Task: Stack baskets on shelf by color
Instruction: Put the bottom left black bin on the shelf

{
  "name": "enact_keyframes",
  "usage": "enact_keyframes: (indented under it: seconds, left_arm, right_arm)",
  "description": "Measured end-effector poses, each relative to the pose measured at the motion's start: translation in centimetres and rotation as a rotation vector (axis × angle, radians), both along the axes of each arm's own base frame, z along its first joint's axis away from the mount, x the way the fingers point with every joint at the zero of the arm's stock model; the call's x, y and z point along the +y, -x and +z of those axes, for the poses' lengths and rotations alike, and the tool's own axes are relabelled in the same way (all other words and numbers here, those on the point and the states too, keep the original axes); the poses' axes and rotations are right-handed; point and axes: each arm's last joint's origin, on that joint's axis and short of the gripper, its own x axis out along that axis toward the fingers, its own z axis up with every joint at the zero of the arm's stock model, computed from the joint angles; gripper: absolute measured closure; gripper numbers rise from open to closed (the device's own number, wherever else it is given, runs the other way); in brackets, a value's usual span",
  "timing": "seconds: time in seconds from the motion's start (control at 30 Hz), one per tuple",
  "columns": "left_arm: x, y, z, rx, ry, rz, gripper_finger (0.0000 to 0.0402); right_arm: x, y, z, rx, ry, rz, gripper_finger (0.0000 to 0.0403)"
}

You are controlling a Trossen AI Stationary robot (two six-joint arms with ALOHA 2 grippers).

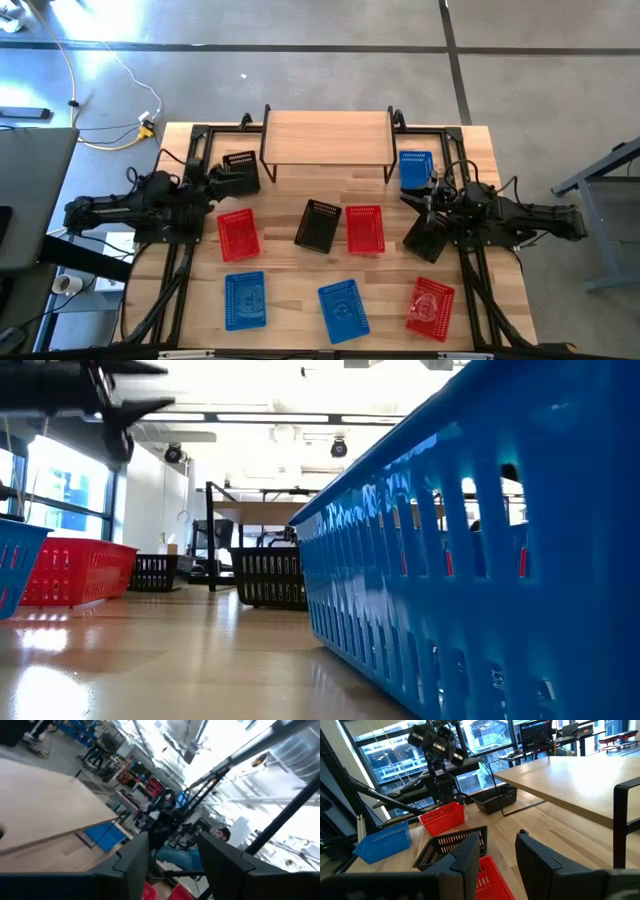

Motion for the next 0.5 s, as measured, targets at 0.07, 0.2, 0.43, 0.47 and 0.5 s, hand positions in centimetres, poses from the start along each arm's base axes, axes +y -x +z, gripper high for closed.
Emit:
enact_keyframes:
  seconds: [0.07,0.2,0.43,0.47,0.5]
  left_arm:
    - [0.1,-0.3,1.0,0.052,0.003,-0.001,0.0246]
    - [0.2,-1.2,3.0,0.154,0.023,-0.009,0.0247]
    - [0.7,-3.5,4.3,0.376,0.127,-0.011,0.0248]
    - [0.8,-3.9,4.3,0.394,0.149,-0.012,0.0248]
    - [0.9,-4.4,4.4,0.410,0.170,-0.018,0.0248]
  right_arm:
    - [0.0,0.0,0.0,0.000,0.000,0.000,0.0289]
    - [0.0,0.0,0.0,0.000,0.000,0.000,0.0289]
    - [0.0,0.0,0.0,0.000,0.000,0.000,0.0289]
    - [0.0,0.0,0.0,0.000,0.000,0.000,0.0289]
    - [0.0,0.0,0.0,0.000,0.000,0.000,0.0289]
